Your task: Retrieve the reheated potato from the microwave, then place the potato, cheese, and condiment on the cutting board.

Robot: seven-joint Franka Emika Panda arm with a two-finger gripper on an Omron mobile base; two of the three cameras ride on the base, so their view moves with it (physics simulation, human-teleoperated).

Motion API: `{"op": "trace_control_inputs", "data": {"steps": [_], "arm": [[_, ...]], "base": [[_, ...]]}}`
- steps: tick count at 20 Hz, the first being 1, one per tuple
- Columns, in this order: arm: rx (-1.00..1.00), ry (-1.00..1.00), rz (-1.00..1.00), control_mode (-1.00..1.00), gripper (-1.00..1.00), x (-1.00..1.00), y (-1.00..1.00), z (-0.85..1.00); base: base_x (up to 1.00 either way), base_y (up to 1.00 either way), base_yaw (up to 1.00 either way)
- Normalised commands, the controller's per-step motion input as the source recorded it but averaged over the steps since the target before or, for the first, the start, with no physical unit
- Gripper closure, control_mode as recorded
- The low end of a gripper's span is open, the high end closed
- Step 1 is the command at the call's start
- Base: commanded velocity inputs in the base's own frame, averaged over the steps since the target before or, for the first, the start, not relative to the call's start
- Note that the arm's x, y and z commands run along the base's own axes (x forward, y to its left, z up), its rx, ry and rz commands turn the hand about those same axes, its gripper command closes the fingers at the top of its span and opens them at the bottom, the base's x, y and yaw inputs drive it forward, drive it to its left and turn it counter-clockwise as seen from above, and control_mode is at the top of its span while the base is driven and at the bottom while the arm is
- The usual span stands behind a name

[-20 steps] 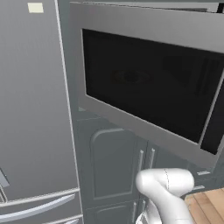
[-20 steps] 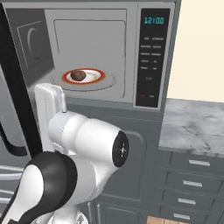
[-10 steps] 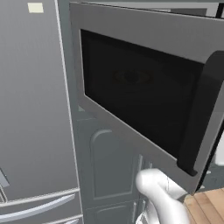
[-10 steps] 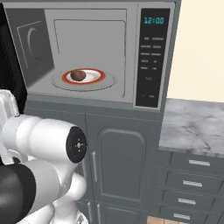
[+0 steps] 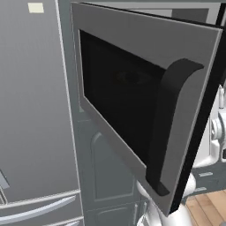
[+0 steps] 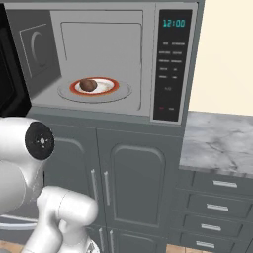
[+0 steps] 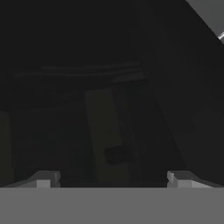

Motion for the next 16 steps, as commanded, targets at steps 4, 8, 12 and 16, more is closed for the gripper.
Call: {"op": "trace_control_inputs", "data": {"steps": [4, 8, 12, 16], "arm": [[-0.02, 0.0, 0.01, -1.0, -1.0, 0.05, 0.73, -0.07], [-0.05, 0.0, 0.0, -1.0, -1.0, 0.09, 0.61, -0.09], [-0.05, 0.0, 0.0, -1.0, -1.0, 0.11, 0.66, -0.17], [-0.01, 0.0, 0.0, -1.0, -1.0, 0.17, 0.58, -0.14]], "base": [[0.0, 0.0, 0.0], [0.0, 0.0, 0.0], [0.0, 0.0, 0.0], [0.0, 0.0, 0.0]]}}
